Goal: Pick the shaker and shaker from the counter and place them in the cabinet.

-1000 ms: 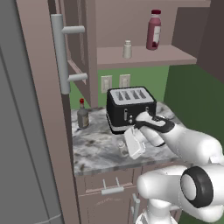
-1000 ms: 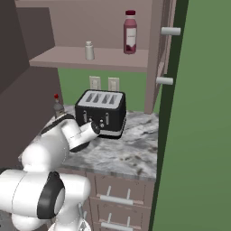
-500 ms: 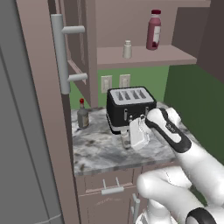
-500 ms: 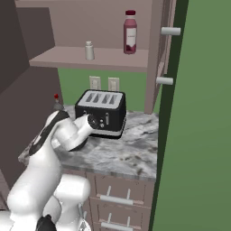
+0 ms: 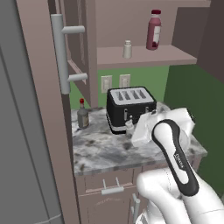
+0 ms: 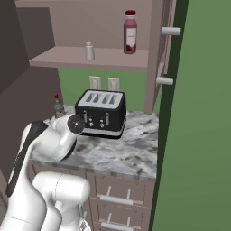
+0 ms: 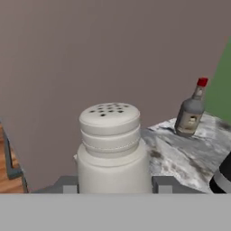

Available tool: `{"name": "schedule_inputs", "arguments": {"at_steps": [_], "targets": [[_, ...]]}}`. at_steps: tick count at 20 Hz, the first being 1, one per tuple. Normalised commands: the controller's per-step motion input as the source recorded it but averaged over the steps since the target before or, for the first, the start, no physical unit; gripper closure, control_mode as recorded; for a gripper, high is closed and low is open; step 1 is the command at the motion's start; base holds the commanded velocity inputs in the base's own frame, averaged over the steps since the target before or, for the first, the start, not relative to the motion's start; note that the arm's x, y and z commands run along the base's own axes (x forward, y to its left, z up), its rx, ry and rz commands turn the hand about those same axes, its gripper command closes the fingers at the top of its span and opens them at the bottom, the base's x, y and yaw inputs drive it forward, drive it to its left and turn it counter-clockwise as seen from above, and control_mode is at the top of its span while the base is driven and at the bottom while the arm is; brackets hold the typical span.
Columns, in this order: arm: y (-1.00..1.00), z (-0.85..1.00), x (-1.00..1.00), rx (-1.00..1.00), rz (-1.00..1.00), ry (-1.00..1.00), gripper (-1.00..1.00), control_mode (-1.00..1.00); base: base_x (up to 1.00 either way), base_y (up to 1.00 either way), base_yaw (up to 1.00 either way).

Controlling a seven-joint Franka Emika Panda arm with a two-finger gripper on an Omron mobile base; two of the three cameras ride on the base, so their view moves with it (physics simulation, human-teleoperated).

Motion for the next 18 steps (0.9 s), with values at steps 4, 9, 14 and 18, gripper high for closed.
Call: {"name": "schedule_inputs", "arguments": {"at_steps": [4, 9, 14, 18], "targets": [[0.00, 0.69, -0.46, 0.00, -0.19, -0.10, 1.00, -1.00, 0.00, 0.00, 0.00], [0.00, 0.75, -0.38, 0.01, -0.15, -0.07, 1.00, -1.00, 0.00, 0.00, 0.00], [0.00, 0.60, -0.43, 0.01, -0.15, -0.07, 1.00, -1.00, 0.00, 0.00, 0.00], [-0.04, 0.55, -0.25, 0.03, -0.16, -0.04, 1.00, -1.00, 0.00, 0.00, 0.00]]}}
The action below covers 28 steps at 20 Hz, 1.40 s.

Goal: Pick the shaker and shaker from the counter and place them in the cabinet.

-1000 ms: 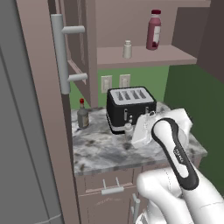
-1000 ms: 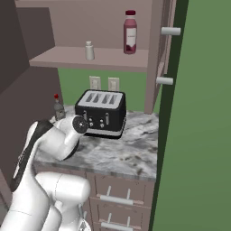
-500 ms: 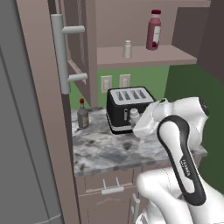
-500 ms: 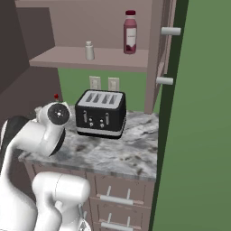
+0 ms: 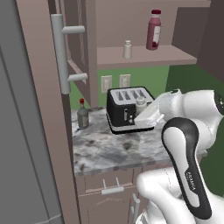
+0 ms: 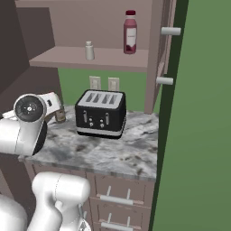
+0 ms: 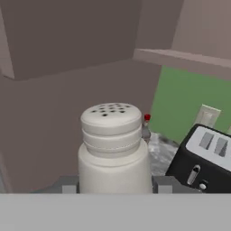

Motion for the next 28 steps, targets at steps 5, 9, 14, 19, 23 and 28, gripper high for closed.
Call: {"name": "schedule_inputs", "arguments": {"at_steps": [5, 9, 14, 19, 23, 28], "targets": [[-0.21, 0.50, -0.13, 0.03, -0.15, -0.02, 1.00, -1.00, 0.00, 0.00, 0.00], [-0.30, 0.51, -0.02, 0.03, -0.14, -0.01, 1.00, -1.00, 0.00, 0.00, 0.00], [-0.28, 0.53, 0.00, 0.03, -0.14, -0.01, 1.00, -1.00, 0.00, 0.00, 0.00], [-0.24, 0.41, -0.02, 0.03, -0.13, 0.00, 1.00, -1.00, 0.00, 0.00, 0.00], [-0.30, 0.08, 0.00, 0.01, -0.09, -0.01, 1.00, -1.00, 0.00, 0.00, 0.00], [-0.39, 0.00, 0.00, 0.00, -0.04, -0.05, 1.00, -1.00, 0.00, 0.00, 0.00]]}}
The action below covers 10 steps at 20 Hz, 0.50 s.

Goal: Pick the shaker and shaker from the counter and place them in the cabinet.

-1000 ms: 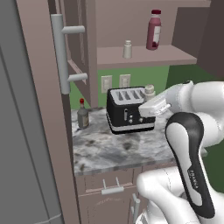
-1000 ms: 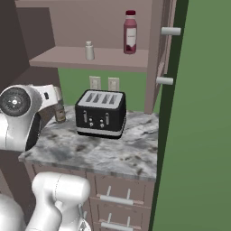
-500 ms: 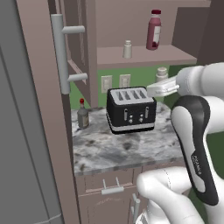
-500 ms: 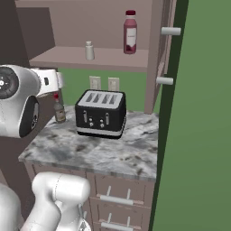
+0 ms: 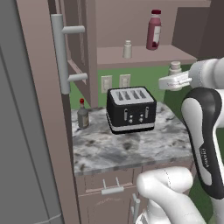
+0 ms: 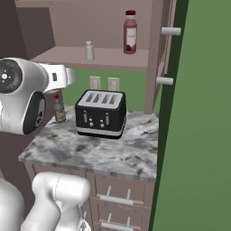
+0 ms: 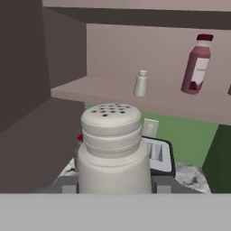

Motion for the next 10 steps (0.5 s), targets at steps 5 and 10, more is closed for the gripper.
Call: {"name": "schedule_inputs", "arguments": {"at_steps": [5, 10], "targets": [[-0.38, 0.00, 0.02, 0.00, -0.03, -0.07, 1.00, -1.00, 0.00, 0.00, 0.00], [-0.26, 0.00, 0.25, 0.00, -0.04, -0.03, 1.00, -1.00, 0.00, 0.00, 0.00]]}}
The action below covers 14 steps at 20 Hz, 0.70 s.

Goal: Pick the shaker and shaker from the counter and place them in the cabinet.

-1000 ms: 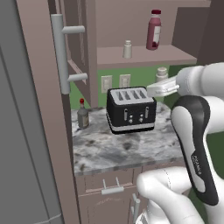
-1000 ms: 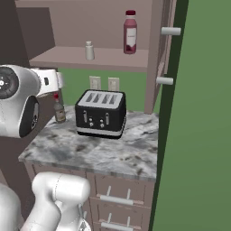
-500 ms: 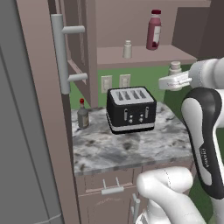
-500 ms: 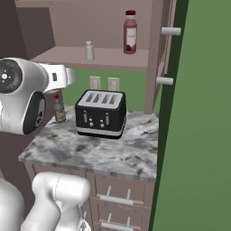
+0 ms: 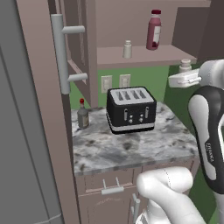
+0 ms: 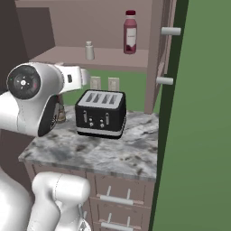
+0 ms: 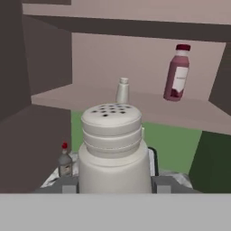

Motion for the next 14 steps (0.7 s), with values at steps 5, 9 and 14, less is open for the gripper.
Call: {"name": "schedule_inputs", "arguments": {"at_steps": [5, 9, 14], "targets": [[-0.04, 0.10, 0.35, 0.00, -0.06, 0.00, 1.00, -1.00, 0.00, 0.00, 0.00], [0.00, 0.19, 0.26, 0.00, -0.07, 0.00, 1.00, -1.00, 0.00, 0.00, 0.00], [-0.05, 0.18, 0.23, 0.00, -0.04, 0.00, 1.00, -1.00, 0.00, 0.00, 0.00]]}}
